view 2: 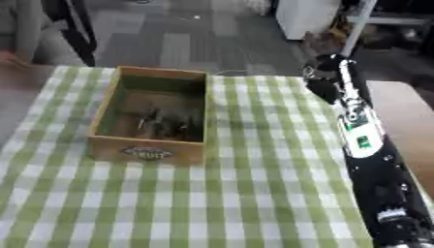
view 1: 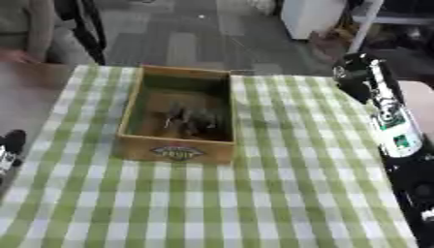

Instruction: Pick up objects on the table and place them in the box.

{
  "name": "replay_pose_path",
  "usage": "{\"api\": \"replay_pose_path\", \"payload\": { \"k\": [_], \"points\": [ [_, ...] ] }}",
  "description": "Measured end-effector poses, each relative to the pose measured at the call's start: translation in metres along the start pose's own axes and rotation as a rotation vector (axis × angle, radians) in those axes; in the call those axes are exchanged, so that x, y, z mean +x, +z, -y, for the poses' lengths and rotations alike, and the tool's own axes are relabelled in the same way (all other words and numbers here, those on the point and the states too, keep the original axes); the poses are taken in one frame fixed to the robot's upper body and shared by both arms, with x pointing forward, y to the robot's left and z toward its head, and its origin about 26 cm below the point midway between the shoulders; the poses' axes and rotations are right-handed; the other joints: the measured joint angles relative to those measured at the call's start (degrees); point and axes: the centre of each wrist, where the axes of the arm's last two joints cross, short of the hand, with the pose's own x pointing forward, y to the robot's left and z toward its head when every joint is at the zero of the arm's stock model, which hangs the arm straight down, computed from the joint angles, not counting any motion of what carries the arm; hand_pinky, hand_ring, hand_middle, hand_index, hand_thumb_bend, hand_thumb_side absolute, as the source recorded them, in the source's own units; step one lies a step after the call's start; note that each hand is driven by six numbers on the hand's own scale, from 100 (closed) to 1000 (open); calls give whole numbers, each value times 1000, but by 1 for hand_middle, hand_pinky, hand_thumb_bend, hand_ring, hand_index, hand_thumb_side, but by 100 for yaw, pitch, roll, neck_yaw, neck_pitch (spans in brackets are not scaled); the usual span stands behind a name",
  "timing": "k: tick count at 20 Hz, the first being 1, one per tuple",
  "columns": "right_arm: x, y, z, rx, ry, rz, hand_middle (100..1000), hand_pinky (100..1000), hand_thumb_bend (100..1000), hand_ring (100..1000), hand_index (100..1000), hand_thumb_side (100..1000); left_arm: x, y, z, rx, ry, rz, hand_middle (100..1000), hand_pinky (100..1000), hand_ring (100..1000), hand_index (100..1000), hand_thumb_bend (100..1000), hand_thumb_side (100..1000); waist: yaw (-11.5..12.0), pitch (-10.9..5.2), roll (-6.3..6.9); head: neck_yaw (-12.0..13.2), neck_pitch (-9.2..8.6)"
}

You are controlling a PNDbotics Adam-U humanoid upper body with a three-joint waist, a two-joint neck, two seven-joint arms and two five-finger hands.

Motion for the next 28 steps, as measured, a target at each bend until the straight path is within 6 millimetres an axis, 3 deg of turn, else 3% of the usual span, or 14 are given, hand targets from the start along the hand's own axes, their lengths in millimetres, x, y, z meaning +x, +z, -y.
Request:
{"api": "replay_pose_path", "payload": {
  "k": [28],
  "points": [
    [1,6,15,12,-413,-23,600,606,100,742,759,570,0,0,0,7,2,0,424,470,509,443,491,368,-2,3,39,-55,-56]
  ]
}}
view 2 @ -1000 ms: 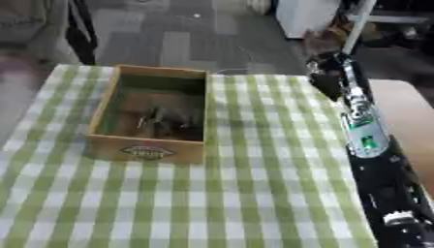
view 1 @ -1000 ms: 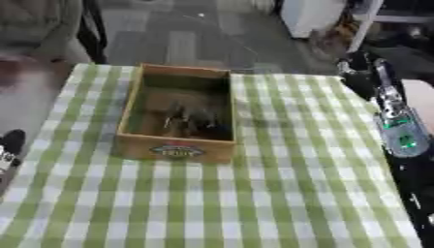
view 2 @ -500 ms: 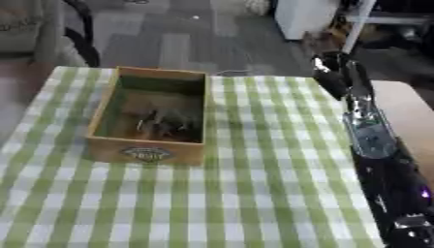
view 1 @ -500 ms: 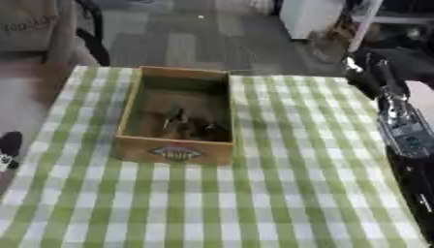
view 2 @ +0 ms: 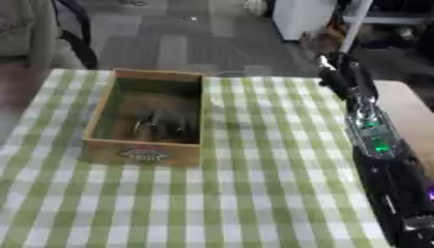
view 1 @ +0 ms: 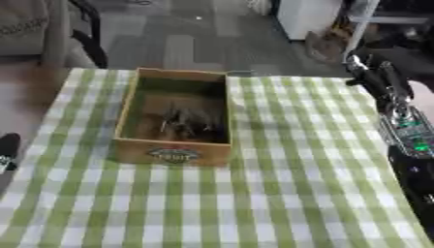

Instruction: Pick up objects on the table and place them in the box.

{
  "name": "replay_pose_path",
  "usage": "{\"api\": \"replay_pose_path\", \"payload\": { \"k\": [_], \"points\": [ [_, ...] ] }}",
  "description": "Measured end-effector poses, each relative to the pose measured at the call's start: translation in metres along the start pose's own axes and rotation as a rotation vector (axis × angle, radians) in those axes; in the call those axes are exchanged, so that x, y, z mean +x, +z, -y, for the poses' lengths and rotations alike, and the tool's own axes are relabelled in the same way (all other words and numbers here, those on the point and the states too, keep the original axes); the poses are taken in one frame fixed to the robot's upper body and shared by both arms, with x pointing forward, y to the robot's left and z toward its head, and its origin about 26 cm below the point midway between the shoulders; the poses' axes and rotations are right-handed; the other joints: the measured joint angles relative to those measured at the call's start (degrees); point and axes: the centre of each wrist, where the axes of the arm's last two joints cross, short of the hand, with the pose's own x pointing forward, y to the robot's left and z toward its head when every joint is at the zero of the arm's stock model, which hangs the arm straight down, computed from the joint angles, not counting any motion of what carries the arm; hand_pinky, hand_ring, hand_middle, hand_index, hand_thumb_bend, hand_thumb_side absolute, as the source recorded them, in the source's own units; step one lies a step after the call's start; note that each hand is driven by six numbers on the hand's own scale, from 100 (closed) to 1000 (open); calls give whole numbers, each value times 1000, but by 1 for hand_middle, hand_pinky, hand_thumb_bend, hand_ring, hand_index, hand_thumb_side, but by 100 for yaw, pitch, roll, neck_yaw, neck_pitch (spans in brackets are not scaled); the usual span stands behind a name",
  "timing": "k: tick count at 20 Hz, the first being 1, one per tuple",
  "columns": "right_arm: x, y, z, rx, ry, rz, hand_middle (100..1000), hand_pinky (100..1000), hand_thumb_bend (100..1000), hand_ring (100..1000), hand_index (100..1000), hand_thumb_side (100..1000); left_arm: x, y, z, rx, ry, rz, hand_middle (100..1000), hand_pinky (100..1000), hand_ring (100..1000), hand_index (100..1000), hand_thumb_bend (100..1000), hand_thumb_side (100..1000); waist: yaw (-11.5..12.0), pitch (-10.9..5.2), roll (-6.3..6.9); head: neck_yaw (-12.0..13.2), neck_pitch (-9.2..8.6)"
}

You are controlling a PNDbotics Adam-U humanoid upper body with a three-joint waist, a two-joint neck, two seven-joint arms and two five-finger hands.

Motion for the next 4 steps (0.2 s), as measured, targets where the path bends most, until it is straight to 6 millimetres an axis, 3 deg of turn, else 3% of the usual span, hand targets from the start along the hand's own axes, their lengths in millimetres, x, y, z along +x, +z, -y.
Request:
{"api": "replay_pose_path", "payload": {
  "k": [4],
  "points": [
    [0,1,2,1,-62,-4,600,605,100,742,759,569,0,0,0,0,0,0,424,470,509,444,487,369,-13,0,-1,-2,0]
  ]
}}
